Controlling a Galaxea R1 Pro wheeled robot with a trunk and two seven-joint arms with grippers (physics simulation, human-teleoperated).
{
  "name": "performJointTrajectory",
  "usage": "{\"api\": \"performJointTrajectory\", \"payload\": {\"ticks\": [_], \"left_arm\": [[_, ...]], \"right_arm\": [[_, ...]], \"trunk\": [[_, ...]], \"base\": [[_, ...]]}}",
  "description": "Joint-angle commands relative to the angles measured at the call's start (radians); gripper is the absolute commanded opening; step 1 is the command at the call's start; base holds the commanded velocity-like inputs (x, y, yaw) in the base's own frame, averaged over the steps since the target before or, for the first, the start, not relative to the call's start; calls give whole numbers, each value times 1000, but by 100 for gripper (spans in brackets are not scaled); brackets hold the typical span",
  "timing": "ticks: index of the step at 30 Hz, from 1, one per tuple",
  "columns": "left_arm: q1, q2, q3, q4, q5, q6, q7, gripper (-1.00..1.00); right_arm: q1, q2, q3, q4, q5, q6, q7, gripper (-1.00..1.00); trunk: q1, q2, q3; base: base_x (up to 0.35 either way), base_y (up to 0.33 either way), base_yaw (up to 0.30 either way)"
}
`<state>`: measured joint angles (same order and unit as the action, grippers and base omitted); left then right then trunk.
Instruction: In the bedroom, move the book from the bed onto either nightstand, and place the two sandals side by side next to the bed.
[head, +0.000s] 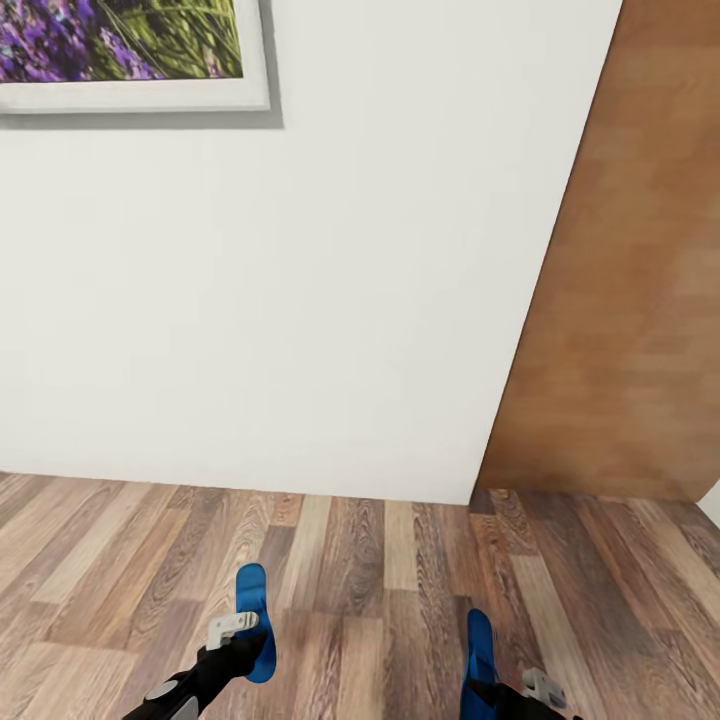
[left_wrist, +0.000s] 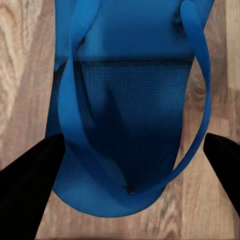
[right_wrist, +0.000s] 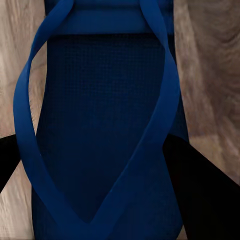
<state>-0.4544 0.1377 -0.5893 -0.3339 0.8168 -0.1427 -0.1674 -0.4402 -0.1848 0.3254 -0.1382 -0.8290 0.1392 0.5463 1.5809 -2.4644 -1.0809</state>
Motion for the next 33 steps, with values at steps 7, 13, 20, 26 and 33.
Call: {"api": "performJointTrajectory", "payload": {"ticks": [7,13,20,26,33], "left_arm": [[-1,0,-9,1,10,-5,-1,-100],[-1,0,-9,3,10,-5,-1,-100],[-1,0,-9,4,10,-5,-1,-100],[-1,0,-9,4,10,-5,-1,-100],[-1,0,-9,4,10,-5,-1,-100]], "right_arm": [[0,-1,4,-1,-12,7,0,-100],[0,-1,5,-1,-12,8,0,-100],[0,-1,5,-1,-12,8,0,-100],[0,-1,4,-1,-12,7,0,-100],[0,-1,5,-1,-12,7,0,-100]], "trunk": [[0,0,-1],[0,0,-1],[0,0,-1],[0,0,-1],[0,0,-1]], "base": [[0,0,292],[0,0,292],[0,0,292],[0,0,292],[0,0,292]]}}
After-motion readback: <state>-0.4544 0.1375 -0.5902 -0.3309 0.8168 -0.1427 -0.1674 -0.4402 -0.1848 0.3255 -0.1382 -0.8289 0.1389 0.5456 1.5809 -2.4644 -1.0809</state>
